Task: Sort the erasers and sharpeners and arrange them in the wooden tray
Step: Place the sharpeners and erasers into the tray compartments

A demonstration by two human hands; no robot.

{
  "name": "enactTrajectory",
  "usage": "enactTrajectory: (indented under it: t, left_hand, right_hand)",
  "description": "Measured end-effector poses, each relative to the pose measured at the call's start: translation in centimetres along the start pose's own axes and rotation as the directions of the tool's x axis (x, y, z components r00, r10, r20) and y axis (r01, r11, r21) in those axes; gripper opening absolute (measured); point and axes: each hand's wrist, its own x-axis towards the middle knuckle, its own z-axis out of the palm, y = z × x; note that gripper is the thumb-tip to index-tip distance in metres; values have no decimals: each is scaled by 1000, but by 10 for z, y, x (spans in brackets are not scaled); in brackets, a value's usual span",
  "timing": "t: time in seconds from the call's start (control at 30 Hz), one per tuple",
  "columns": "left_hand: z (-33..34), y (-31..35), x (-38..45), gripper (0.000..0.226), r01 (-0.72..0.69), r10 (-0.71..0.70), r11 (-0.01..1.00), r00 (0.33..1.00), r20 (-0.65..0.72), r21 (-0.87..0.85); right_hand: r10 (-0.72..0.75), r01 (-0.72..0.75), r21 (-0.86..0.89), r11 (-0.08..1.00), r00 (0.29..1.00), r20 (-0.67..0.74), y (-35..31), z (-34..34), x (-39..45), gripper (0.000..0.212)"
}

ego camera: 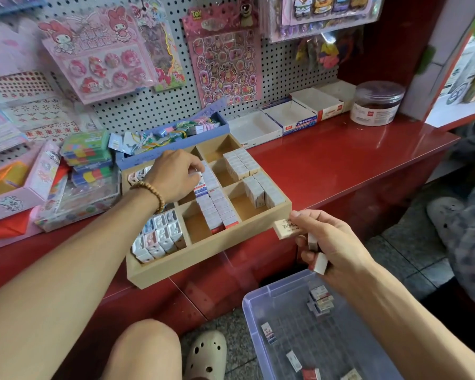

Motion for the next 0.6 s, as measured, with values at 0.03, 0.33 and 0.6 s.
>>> enactTrajectory:
  t: [0.03, 0.33, 0.6]
  left_hand:
    - [0, 1, 0, 21, -16, 16, 1000, 1000, -10, 12]
    - [13, 0, -8, 21, -95, 94, 987, 995, 15, 133]
    - [24, -18, -8, 7, 248, -255, 870, 966, 42, -427]
  right_hand:
    - [-2, 2, -9, 1000, 1000, 3, 1, 0, 1, 14]
    - [-4, 4, -10, 1000, 1000, 23, 5, 0, 1, 14]
    - [-3, 3, -2, 1000, 1000, 10, 7, -1, 2, 15]
